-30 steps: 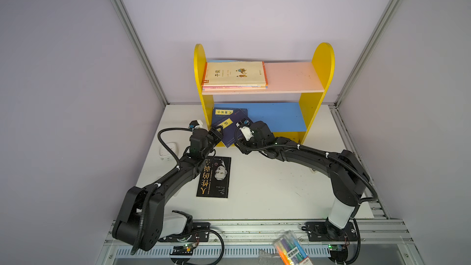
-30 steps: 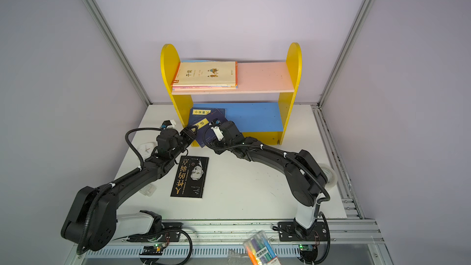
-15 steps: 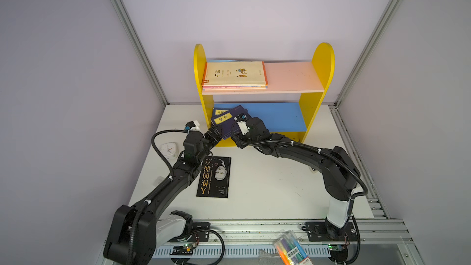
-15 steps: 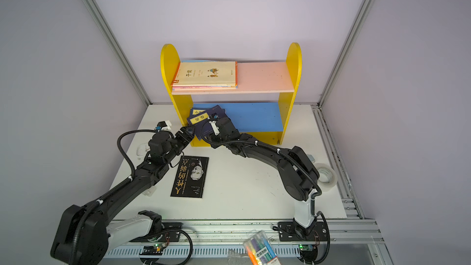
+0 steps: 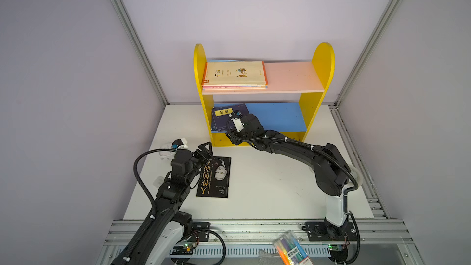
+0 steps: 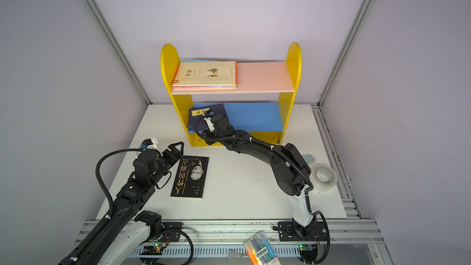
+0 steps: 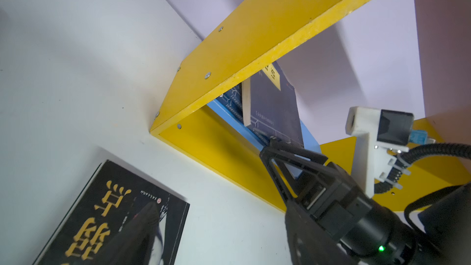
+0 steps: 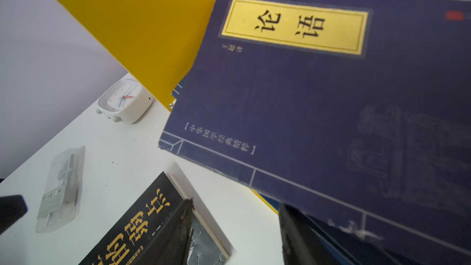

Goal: Stacking books/files
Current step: Move the book to the bookshelf.

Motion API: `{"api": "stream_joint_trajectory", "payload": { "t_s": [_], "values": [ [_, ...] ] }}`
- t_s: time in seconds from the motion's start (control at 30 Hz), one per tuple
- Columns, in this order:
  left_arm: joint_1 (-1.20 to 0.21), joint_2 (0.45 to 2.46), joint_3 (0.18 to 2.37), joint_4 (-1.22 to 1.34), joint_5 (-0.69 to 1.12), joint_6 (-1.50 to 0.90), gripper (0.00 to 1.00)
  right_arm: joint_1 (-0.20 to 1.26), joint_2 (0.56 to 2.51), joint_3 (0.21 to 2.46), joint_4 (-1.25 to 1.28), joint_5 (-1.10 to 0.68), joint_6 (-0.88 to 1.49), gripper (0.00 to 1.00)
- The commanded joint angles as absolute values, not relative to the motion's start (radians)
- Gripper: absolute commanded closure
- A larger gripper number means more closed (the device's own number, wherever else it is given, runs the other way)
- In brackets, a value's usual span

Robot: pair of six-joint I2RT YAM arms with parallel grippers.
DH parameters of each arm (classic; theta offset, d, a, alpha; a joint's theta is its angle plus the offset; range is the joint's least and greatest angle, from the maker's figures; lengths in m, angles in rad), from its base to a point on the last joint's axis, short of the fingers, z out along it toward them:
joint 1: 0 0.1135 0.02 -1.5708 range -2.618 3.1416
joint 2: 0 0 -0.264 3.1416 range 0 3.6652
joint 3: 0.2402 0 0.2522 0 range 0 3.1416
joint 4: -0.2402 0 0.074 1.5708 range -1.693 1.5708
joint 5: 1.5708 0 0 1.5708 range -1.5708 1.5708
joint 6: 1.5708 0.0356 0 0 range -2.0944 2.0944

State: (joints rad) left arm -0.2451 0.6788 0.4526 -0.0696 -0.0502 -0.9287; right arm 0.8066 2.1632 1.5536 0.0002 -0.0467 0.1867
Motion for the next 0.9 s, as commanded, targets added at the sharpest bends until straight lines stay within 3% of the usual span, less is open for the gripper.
{"api": "stream_joint_trajectory", "payload": {
  "t_s": [0.0, 0.17, 0.43, 0.6, 0.87],
  "values": [
    [-0.243, 0.644, 0.435, -0.142, -0.057, -0.925, 0.19, 0.807, 2.174, 1.592, 0.004, -0.071, 0.193, 0.44],
    [-0.242, 0.624, 0.419, -0.189, -0.040, -0.916, 0.17, 0.809, 2.115, 1.571, -0.045, -0.039, 0.198, 0.44],
    [-0.241, 0.637, 0.387, -0.238, 0.026, -0.899, 0.16, 0.803, 2.011, 1.548, -0.175, 0.154, 0.178, 0.41],
    [-0.241, 0.592, 0.370, -0.260, 0.022, -0.904, 0.15, 0.758, 2.025, 1.573, -0.253, 0.281, 0.158, 0.40],
    [-0.241, 0.563, 0.377, -0.316, 0.014, -0.885, 0.15, 0.650, 2.060, 1.594, -0.268, 0.334, 0.165, 0.41]
  ]
}}
